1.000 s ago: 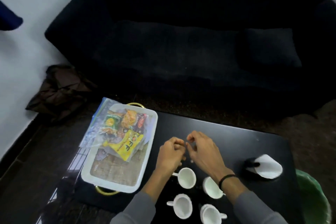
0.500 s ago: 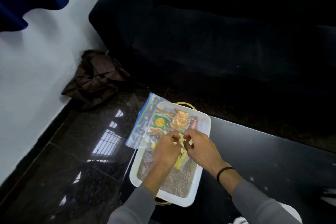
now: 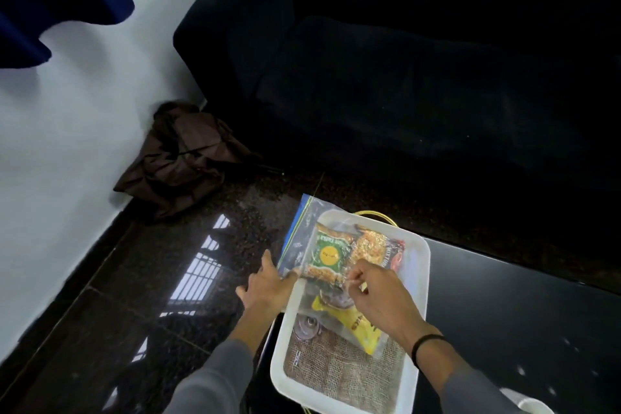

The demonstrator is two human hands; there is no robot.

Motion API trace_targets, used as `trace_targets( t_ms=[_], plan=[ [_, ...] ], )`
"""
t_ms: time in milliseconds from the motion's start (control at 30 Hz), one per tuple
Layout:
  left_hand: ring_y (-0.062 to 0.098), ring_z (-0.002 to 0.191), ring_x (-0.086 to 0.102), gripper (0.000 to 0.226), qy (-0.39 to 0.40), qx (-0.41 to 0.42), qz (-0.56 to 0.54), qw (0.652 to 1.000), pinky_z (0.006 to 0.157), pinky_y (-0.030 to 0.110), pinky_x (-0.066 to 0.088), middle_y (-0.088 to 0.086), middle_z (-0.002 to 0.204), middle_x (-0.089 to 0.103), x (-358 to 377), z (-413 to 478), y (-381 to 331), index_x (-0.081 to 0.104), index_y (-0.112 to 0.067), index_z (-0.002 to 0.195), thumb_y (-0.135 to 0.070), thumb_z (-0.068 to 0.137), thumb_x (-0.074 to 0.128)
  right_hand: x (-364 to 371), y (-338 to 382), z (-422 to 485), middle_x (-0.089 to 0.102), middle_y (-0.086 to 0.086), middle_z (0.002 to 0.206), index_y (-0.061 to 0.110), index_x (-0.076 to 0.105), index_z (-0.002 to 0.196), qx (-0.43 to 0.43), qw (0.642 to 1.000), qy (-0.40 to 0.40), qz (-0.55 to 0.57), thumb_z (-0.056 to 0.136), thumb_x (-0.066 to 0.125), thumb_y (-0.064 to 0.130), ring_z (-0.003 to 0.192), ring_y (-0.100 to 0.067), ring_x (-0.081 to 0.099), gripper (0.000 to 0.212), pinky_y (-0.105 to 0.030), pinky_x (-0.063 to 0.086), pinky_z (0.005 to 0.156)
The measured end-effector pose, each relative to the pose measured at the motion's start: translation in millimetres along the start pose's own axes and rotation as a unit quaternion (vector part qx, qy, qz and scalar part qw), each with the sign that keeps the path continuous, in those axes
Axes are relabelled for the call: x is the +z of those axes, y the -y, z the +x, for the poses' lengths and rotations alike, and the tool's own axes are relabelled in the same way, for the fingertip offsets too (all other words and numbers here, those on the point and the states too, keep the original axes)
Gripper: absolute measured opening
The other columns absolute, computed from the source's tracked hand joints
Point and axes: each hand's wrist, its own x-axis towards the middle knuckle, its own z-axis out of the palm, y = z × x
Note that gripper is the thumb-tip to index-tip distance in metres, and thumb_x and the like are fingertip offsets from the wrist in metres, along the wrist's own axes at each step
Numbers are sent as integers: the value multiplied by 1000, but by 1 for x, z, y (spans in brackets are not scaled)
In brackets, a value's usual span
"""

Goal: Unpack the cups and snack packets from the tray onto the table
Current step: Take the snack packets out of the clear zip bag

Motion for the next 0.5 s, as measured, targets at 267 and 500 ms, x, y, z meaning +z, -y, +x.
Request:
trace_targets(
  t_ms=[267,500],
  plan=[
    [32,93,67,28,-53,102,-133,984,80,44,54,12,101,68,1,-28,-7,58,-17,120,-19,93,66,-10,8,-11,70,2,104,19,66,102,29,999,19,37,98,61,19,90,-14,67,6,-36,59,81],
    [15,75,58,29,-107,176,-275,939,65,27,46,4,97,62,17,-95,-27,57,-32,98,-4,94,59,-26,30,-46,70,4,91,18,64,97,13,995,31,90,101,59,24,76,-11,68,8,-35,61,74]
  ],
)
